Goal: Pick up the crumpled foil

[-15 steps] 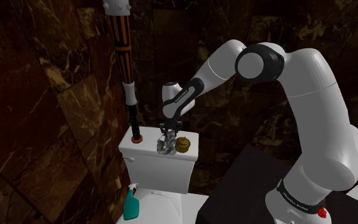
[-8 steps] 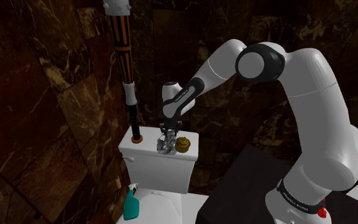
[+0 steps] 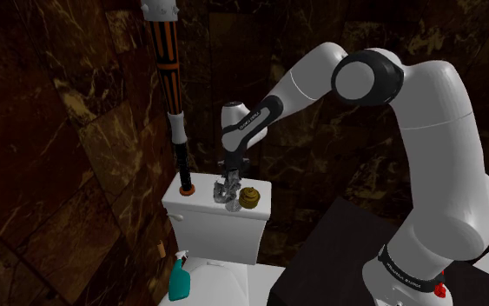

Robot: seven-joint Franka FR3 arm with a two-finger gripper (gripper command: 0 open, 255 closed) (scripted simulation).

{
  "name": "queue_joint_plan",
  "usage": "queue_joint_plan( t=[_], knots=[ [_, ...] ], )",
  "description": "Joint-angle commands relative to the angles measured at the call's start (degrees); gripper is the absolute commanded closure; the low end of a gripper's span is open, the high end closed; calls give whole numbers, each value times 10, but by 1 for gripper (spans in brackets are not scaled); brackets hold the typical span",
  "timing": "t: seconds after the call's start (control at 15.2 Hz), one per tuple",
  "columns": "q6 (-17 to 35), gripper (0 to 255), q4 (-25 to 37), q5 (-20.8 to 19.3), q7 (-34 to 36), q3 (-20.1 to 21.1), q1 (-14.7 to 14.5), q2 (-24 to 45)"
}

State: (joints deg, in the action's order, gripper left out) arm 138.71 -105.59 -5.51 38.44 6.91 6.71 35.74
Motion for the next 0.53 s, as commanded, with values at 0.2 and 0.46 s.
queue_joint_plan(
  t=[0.2, 0.46],
  knots=[
    [-26, 255, -4, 4, -2, 4, 2, -30],
    [-38, 255, -4, 6, -3, 5, 3, -42]
  ],
)
